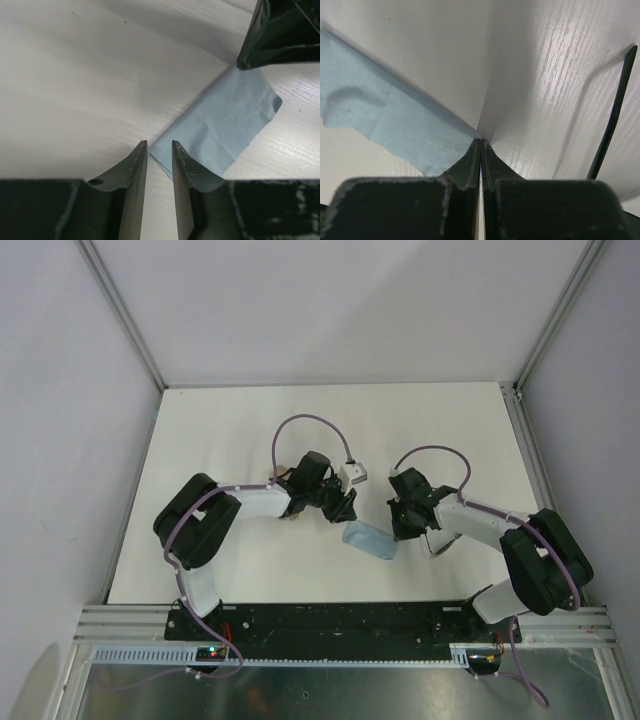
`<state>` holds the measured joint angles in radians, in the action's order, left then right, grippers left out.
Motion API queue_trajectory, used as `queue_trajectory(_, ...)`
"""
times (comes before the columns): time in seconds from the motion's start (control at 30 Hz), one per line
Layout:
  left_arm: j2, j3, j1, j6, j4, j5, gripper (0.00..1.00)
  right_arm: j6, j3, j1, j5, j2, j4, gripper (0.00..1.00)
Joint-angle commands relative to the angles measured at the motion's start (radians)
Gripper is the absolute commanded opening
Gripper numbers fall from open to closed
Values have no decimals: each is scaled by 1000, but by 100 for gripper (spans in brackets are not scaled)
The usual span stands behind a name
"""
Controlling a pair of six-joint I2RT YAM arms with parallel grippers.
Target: Organize the sunglasses
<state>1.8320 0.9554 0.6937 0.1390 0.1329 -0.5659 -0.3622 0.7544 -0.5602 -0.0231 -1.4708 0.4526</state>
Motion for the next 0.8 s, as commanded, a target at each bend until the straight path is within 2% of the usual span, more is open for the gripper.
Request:
queue_trajectory(0.0,-18,45,3,-5,22,35,32,18,24,3,4,-23,9,0)
queue_trajectory(0.23,47,68,15,-2,20,33,35,19,24,3,-4,-35,5,0)
queue_trajectory(0.4,49,57,19,13,14,41,45,18,23,4,-6,-34,6,0)
queue_trajectory(0.77,49,29,19,15,-12,41,39,19,27,7,-6,-44,3,0)
